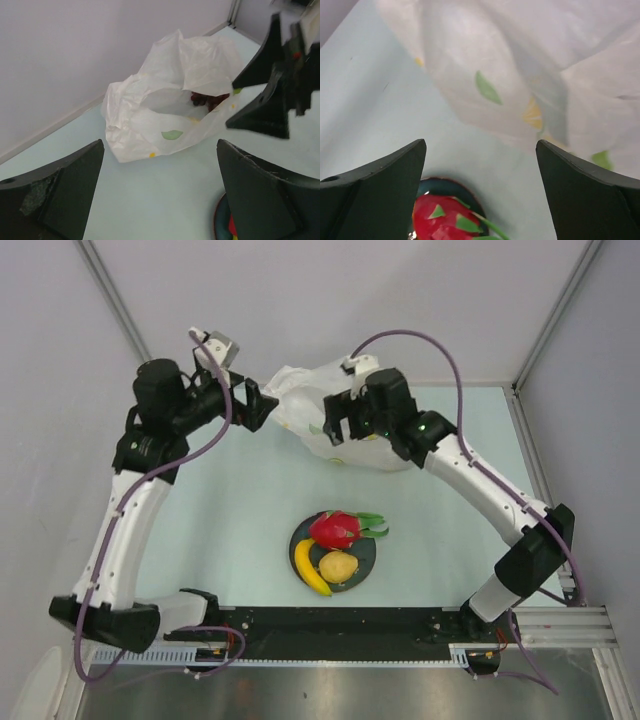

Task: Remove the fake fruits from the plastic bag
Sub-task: Adjust the plastic bag at the center of the board.

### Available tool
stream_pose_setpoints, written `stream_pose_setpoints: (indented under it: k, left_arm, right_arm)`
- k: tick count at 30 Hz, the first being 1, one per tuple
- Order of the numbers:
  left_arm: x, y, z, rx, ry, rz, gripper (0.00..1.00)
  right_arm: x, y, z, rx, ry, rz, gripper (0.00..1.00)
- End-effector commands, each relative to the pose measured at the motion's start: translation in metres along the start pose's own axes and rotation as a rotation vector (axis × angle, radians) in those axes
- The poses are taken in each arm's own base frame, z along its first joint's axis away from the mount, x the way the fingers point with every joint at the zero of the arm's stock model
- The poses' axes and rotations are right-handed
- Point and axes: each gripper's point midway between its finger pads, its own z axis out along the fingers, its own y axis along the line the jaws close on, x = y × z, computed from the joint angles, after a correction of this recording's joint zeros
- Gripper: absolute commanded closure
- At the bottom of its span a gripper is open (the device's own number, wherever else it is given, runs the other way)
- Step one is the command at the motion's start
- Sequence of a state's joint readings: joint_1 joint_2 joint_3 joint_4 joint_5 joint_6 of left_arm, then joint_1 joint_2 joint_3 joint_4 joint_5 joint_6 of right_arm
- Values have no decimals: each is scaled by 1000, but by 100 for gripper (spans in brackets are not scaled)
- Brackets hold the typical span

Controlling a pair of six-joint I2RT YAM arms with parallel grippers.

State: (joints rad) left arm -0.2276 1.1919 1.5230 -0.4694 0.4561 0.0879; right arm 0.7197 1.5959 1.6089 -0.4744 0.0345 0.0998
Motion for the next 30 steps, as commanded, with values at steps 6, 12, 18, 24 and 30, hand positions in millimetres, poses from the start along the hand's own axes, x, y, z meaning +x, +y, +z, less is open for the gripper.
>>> stream_pose_setpoints:
  k: [6, 12, 18, 24, 30]
  left_arm:
    - [31, 24, 72, -14, 118, 214, 0]
    - [59, 19, 122, -39, 198, 228, 0]
    - [63, 50, 129, -291, 246, 195, 0]
    - [40, 54, 103, -274, 199, 162, 0]
    - [37, 68, 113, -275, 163, 180, 0]
  right_arm:
    - [-45, -87, 24, -17, -102, 148, 19]
    - [-39, -84, 44, -88, -88, 210, 35]
    - [-42, -69, 40, -109, -112, 145, 39]
    - [-47, -58, 51, -155, -131, 125, 41]
    - [-26, -70, 87, -138, -79, 201, 42]
